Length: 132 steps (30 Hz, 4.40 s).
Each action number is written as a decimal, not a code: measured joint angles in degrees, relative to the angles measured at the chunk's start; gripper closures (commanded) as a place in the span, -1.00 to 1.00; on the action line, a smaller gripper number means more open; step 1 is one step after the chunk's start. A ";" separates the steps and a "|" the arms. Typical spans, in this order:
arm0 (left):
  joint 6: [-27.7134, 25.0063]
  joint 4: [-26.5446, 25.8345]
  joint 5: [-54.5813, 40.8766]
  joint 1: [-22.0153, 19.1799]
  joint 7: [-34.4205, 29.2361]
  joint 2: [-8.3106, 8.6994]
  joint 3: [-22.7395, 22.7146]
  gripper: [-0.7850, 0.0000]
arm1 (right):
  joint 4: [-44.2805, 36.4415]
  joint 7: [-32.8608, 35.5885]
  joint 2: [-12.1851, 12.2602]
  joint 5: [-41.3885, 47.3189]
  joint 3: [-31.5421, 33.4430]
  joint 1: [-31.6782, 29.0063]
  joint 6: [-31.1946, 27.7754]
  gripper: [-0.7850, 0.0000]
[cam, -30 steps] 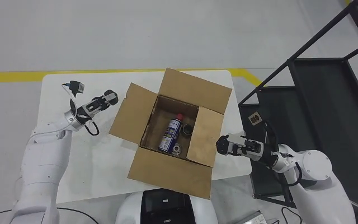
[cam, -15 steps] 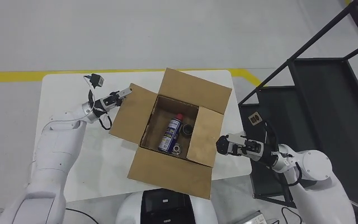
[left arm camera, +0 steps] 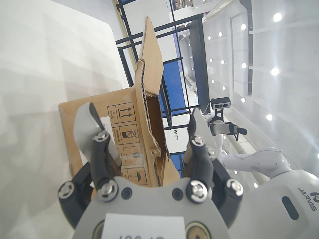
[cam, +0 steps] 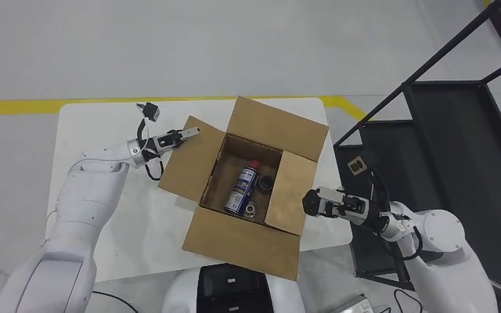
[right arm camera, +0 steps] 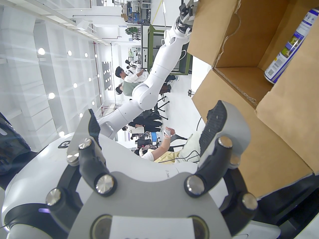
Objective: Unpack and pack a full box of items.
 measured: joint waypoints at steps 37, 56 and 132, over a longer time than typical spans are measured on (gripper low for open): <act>-6.07 -30.12 7.16 30.20 27.23 9.18 -21.07 1.00 | 0.00 0.00 0.00 0.00 0.00 0.00 0.00 -1.00; -1.50 -43.35 9.59 39.55 36.82 10.50 -29.85 -1.00 | 0.00 0.00 0.00 0.00 0.00 0.00 0.00 -1.00; 9.67 -15.35 -8.67 -3.92 3.08 -3.65 24.44 -1.00 | -1.07 3.79 0.26 1.64 -3.43 0.64 1.07 -1.00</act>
